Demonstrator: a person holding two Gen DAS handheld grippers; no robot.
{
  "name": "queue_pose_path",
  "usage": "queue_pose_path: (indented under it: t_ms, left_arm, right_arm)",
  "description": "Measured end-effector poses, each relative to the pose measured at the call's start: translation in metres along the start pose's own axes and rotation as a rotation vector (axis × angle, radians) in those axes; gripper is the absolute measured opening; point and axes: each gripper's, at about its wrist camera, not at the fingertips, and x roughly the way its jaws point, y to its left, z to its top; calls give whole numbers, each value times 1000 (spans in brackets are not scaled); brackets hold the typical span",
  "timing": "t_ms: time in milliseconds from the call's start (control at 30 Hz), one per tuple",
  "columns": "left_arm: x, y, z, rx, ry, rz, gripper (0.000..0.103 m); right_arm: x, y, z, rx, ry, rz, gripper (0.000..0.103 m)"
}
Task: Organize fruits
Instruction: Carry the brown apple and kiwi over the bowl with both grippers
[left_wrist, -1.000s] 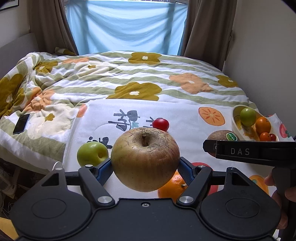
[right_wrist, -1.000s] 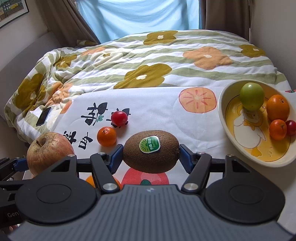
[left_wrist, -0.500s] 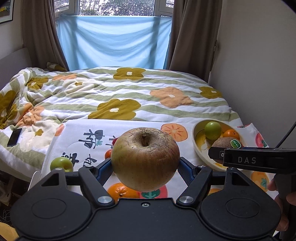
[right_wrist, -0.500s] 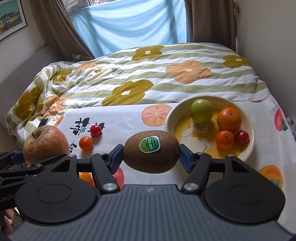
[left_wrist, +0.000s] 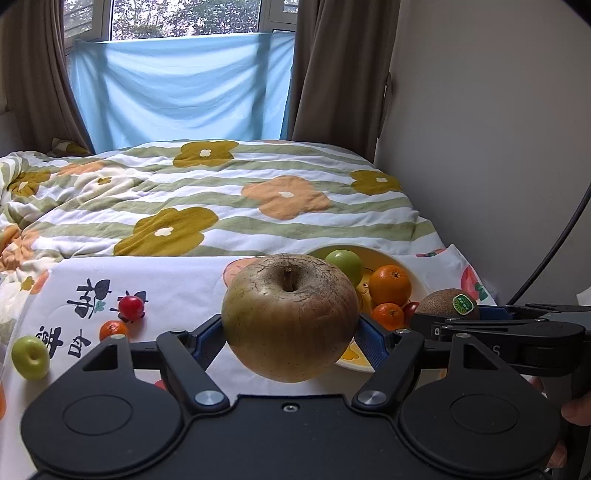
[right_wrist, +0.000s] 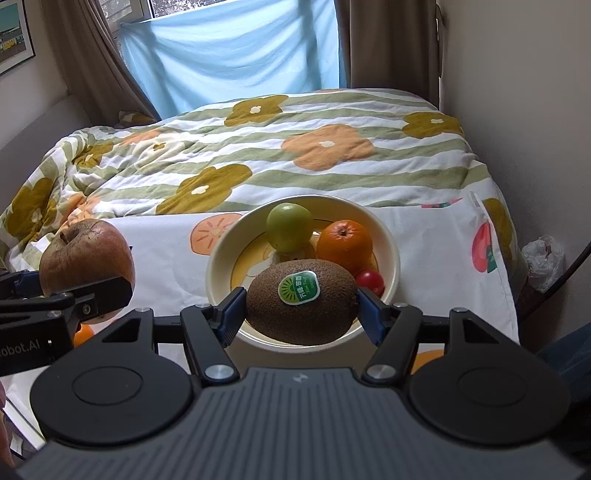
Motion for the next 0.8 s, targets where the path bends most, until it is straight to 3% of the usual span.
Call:
queue_pose_path:
  t_ms: [300, 800]
  left_arm:
    - [53, -26, 10, 42, 30, -18, 78]
    - [133, -42, 15, 102, 150, -31, 78]
  right_arm:
    - [22, -31, -5, -22, 23, 1, 79]
    - [49, -38, -8, -96, 25, 21, 79]
